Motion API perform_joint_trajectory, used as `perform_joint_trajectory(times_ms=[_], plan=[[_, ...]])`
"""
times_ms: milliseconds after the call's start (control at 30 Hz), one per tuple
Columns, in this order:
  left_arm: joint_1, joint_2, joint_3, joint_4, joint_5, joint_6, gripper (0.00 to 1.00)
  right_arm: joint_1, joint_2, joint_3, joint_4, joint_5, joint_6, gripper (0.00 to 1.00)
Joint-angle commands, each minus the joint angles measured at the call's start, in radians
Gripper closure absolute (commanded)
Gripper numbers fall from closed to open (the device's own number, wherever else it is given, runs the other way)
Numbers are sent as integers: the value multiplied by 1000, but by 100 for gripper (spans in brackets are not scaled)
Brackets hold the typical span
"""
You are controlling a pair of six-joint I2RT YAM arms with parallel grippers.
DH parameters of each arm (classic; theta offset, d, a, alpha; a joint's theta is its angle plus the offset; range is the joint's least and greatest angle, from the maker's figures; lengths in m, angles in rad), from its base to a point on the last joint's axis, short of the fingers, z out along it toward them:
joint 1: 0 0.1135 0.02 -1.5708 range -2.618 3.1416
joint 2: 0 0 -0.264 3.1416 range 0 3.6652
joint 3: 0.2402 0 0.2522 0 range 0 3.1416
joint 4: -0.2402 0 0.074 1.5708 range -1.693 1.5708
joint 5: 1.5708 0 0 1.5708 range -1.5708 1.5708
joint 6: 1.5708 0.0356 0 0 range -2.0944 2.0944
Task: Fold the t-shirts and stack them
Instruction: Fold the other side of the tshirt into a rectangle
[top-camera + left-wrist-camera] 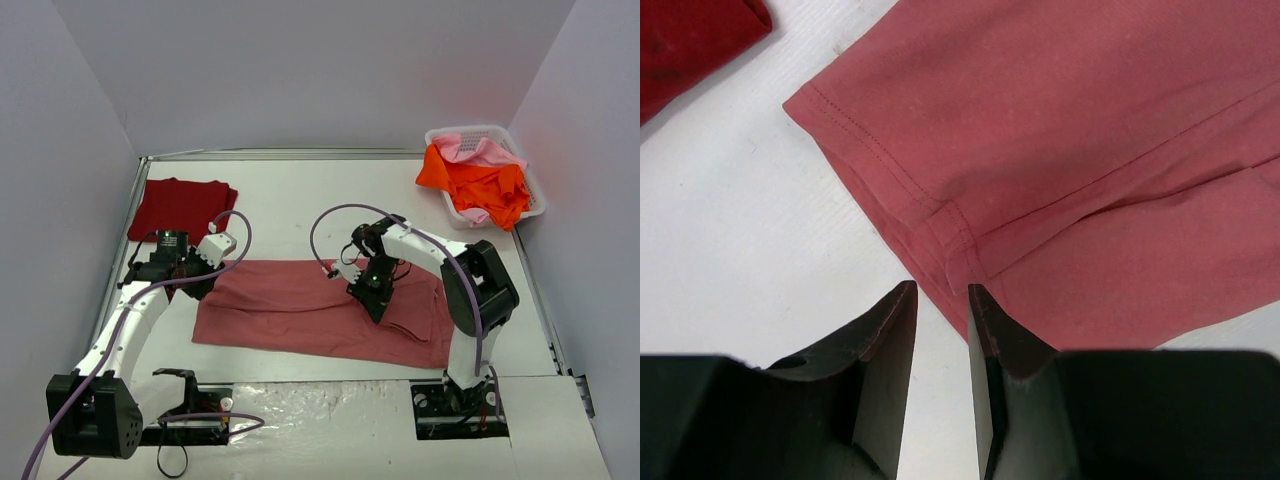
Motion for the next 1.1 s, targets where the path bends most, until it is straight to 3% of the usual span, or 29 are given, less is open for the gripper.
perform_joint_trajectory(times_ms=[0, 433, 1067], plan=[[8, -12, 12, 2, 20, 10, 74, 31, -43, -21, -33, 42, 37, 96], [6, -15, 4, 10, 14, 12, 74, 117, -45, -42, -22, 68, 56, 71], [6, -3, -2, 15, 2, 12, 74, 177, -88, 28, -117, -60, -31, 46]])
